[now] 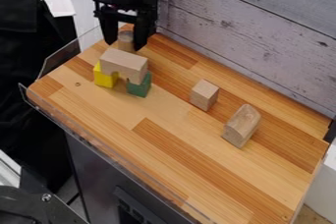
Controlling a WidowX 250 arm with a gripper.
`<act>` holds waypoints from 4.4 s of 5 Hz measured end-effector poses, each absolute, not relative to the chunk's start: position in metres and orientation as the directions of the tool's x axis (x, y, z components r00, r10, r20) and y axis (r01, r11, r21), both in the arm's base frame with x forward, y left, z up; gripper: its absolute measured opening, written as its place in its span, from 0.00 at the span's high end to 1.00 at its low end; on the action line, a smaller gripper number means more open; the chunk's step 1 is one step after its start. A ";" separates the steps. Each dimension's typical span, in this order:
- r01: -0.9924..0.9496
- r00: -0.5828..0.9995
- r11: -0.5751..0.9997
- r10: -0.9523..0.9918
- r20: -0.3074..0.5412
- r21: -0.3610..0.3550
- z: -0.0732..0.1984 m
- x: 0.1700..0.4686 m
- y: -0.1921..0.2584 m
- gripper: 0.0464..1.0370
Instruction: Put the cylinder on top of the cube in the middle of the table
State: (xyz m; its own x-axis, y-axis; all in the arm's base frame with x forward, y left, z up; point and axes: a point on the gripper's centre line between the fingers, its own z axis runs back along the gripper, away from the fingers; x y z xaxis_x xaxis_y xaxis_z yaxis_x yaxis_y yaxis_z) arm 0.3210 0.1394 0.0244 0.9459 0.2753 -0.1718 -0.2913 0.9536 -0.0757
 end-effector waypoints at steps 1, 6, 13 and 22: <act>-0.308 0.942 0.947 0.289 -0.171 -0.092 0.024 0.322 0.137 0.50; -0.164 0.981 0.986 0.159 -0.112 -0.034 0.098 0.304 0.056 0.50; 0.055 0.980 0.994 -0.072 -0.183 -0.094 0.049 0.304 -0.007 0.50; 0.057 0.982 0.991 -0.077 -0.171 -0.120 0.032 0.319 -0.009 0.50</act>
State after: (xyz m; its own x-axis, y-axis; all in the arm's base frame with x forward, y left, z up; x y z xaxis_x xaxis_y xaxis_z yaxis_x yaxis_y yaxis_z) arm 0.3192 -0.0092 0.0322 0.9822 -0.0770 -0.1711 0.0567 0.9911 -0.1205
